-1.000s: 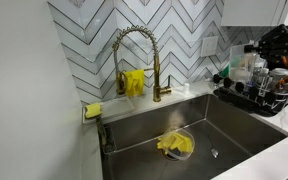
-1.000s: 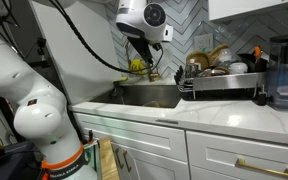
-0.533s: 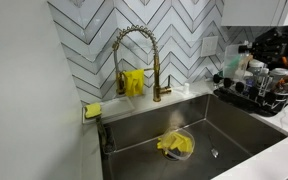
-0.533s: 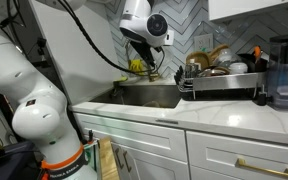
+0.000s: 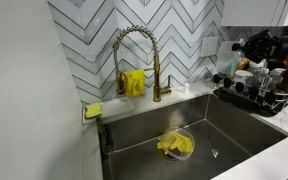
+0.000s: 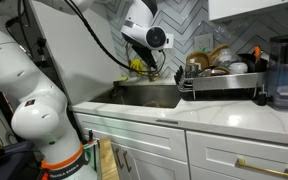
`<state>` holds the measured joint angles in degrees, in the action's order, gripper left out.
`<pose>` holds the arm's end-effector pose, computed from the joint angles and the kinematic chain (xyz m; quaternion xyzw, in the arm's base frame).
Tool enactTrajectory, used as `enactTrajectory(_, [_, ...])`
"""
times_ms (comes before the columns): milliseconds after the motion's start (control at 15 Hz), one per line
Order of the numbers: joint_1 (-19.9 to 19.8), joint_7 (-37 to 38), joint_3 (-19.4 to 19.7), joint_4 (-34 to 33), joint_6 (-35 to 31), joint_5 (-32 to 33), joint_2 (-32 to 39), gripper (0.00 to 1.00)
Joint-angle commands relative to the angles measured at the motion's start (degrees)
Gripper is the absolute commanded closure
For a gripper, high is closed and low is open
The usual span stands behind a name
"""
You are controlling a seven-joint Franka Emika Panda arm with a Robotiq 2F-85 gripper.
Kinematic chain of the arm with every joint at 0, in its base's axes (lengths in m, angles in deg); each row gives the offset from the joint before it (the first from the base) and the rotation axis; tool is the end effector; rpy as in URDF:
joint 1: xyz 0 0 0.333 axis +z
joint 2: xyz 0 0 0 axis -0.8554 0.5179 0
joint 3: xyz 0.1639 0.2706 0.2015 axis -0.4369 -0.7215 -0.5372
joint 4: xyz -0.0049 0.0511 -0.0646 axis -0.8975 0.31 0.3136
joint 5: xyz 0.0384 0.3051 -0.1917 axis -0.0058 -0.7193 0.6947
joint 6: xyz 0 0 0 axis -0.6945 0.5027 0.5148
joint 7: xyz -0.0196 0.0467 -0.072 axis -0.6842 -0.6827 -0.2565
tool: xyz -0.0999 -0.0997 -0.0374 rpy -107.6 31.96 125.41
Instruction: Put the bowl on the edge of the dish rack
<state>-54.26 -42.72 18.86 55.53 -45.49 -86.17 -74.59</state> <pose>0.4382 0.1475 0.5592 -0.7135 -0.0654 -0.3377 0.6104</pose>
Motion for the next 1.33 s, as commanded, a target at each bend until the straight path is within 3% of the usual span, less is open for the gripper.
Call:
enactTrajectory(0, [-0.47,-9.01,-1.97,0.45,1.82,-9.2,3.39,0.98])
enactTrajectory(400, [0.19,-19.34,-4.61,-0.55,0.55,-17.36,8.55,0.98])
enactTrajectory(467, [-0.28,-16.59,-4.05,-0.26,0.79,-15.02,7.45,0.93])
enactTrajectory(667, [-0.05,-17.76,-4.45,-0.59,0.76,-15.61,8.53,0.93])
enactTrajectory(733, [-0.43,-16.99,-3.97,0.16,0.84,-15.64,7.76,0.98])
enactTrajectory(1267, [-2.62,-11.84,-1.71,0.45,1.29,-12.56,7.49,0.98])
